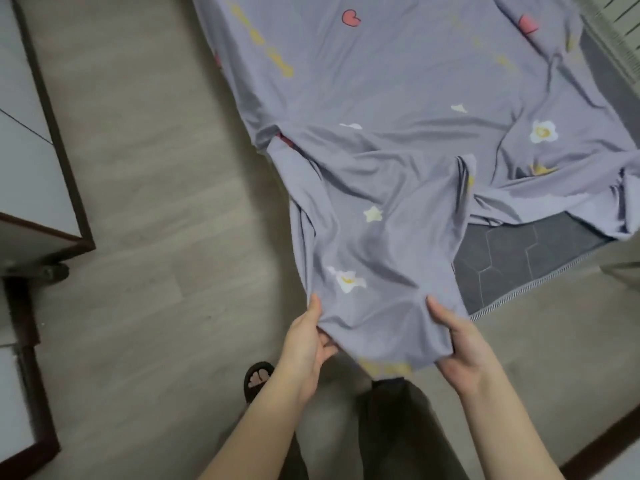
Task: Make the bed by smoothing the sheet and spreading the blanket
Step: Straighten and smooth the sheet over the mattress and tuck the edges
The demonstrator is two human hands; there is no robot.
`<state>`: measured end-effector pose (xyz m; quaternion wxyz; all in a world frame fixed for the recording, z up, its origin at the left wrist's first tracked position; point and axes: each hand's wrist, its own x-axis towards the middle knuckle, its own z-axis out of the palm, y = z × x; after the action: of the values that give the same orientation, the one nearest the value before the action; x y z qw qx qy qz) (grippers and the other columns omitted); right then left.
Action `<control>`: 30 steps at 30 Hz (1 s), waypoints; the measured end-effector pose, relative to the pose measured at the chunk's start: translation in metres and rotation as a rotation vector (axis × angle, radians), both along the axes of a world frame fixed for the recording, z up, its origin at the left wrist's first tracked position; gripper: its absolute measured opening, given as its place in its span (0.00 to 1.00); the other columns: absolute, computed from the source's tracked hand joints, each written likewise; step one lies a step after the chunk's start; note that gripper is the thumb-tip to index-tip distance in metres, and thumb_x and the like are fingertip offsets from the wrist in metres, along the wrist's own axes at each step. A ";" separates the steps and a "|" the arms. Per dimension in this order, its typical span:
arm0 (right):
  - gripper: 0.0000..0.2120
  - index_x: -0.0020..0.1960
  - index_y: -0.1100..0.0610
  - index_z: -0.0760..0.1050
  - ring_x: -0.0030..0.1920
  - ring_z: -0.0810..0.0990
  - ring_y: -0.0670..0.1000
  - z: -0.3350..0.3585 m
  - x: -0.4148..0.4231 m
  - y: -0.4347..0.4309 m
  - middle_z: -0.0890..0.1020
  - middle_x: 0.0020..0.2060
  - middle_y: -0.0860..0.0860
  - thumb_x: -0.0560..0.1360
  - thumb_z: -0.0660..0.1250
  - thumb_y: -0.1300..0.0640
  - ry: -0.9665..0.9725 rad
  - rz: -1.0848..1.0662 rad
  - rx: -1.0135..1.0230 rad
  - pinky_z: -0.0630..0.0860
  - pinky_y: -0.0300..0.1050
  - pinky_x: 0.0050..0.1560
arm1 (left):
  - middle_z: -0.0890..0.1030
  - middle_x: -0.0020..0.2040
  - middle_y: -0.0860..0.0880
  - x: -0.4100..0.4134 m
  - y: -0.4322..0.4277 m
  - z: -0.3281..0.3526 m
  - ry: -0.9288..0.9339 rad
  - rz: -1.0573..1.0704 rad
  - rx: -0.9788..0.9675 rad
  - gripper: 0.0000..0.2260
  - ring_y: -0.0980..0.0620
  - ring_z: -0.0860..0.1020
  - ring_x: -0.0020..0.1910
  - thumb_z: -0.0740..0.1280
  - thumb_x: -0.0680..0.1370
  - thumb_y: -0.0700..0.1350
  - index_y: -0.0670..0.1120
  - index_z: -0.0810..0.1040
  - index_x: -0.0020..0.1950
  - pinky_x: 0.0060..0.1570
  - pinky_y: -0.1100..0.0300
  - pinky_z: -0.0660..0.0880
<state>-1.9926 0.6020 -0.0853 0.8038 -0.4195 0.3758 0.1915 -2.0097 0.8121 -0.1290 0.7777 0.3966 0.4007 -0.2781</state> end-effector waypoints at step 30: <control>0.18 0.56 0.45 0.77 0.66 0.65 0.56 0.138 0.143 -0.055 0.71 0.65 0.53 0.67 0.68 0.59 -0.792 1.051 -1.516 0.61 0.50 0.59 | 0.71 0.29 0.40 0.062 -0.125 0.243 -0.719 -0.079 1.455 0.11 0.33 0.67 0.34 0.59 0.72 0.45 0.50 0.59 0.32 0.30 0.53 0.56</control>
<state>-1.8492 0.5471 0.0523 0.2051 -0.9670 -0.1289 0.0790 -1.9473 0.6867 0.1143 0.3961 0.8817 0.1924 0.1694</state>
